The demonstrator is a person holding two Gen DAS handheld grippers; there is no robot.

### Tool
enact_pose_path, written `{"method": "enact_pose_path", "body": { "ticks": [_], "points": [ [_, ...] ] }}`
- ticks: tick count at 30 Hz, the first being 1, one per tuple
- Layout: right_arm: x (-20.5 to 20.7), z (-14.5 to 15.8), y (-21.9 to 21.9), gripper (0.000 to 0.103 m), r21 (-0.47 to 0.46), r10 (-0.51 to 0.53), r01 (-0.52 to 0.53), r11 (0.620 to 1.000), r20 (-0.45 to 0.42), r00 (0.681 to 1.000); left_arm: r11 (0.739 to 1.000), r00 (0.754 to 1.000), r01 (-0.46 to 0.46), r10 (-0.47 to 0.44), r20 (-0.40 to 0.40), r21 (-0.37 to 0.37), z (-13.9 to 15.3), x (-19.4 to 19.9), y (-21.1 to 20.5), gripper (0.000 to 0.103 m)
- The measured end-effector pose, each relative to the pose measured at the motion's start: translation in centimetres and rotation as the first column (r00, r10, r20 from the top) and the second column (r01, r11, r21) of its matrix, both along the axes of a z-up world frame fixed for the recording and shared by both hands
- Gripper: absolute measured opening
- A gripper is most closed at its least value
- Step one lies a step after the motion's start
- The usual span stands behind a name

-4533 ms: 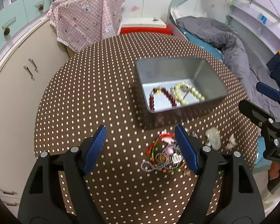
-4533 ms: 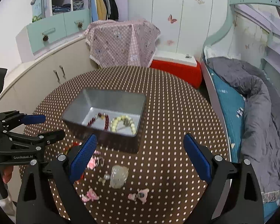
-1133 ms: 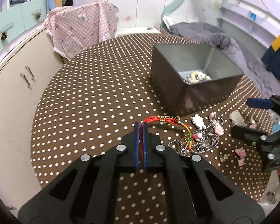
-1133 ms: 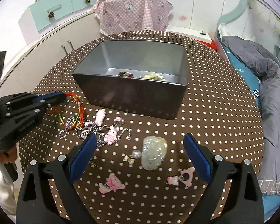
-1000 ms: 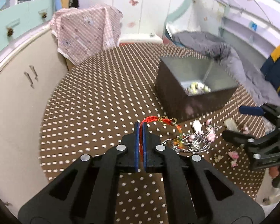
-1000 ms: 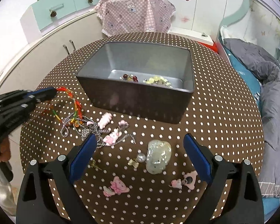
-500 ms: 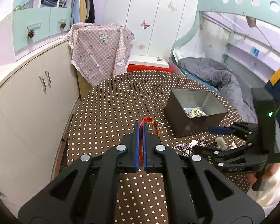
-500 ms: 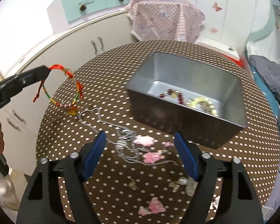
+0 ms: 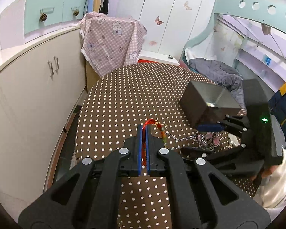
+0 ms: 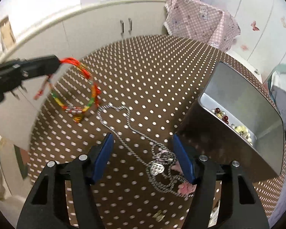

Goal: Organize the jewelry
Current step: 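Hold the red string bracelet up with the left tool while the right tool grasps the silver chain necklace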

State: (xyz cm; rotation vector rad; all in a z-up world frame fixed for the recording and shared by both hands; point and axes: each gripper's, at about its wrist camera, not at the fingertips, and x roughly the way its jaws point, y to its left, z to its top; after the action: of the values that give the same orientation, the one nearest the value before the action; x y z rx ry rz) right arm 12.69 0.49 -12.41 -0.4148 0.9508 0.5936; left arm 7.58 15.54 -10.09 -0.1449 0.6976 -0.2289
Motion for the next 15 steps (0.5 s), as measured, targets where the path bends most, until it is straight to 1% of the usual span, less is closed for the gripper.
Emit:
{"method": "enact_pose_path", "body": {
  "ticks": [2,4,6,7,8,9,10,11,15],
  "points": [
    [0.4,-0.2,-0.3,0.060,0.010,0.027,-0.027,1.000,-0.016,0.999,1.000,1.000,-0.005,0.005,-0.011,0.003,-0.5,-0.1,0.1,0.003],
    [0.7,-0.1,-0.9,0.054,0.020,0.057,-0.056,0.998,-0.068,0.996,1.000,1.000,-0.012,0.012,-0.019,0.001,-1.0,-0.4,0.2,0.003],
    [0.4,-0.1,-1.1,0.044,0.011,0.097,-0.096,0.995,-0.081,0.992,1.000,1.000,-0.017,0.017,-0.021,-0.005,-1.2,-0.5,0.4,0.003],
    [0.4,0.0,-1.1,0.041,0.010,0.104,-0.104,0.995,-0.088,0.991,1.000,1.000,-0.020,0.020,-0.021,-0.005,-1.3,-0.5,0.4,0.003],
    [0.3,0.1,-1.2,0.033,0.009,0.110,-0.110,0.994,-0.100,0.989,1.000,1.000,-0.024,0.024,-0.020,-0.006,-1.3,-0.6,0.5,0.003],
    [0.3,0.2,-1.3,0.021,0.005,0.106,-0.106,0.994,-0.107,0.989,1.000,0.999,-0.027,0.027,-0.020,-0.010,-1.4,-0.5,0.6,0.003],
    [0.2,0.2,-1.5,0.016,0.000,0.096,-0.096,0.995,-0.111,0.989,0.999,0.999,-0.030,0.029,-0.021,-0.014,-1.4,-0.5,0.7,0.003],
    [0.4,0.4,-1.6,0.014,-0.001,0.089,-0.089,0.996,-0.117,0.989,0.999,0.999,-0.032,0.031,-0.022,-0.018,-1.4,-0.5,0.8,0.003],
    [-0.2,0.6,-2.2,0.012,0.012,0.045,-0.043,0.999,-0.121,0.992,0.999,0.999,-0.026,0.025,-0.027,-0.020,-1.7,-0.5,0.6,0.003]
  ]
}}
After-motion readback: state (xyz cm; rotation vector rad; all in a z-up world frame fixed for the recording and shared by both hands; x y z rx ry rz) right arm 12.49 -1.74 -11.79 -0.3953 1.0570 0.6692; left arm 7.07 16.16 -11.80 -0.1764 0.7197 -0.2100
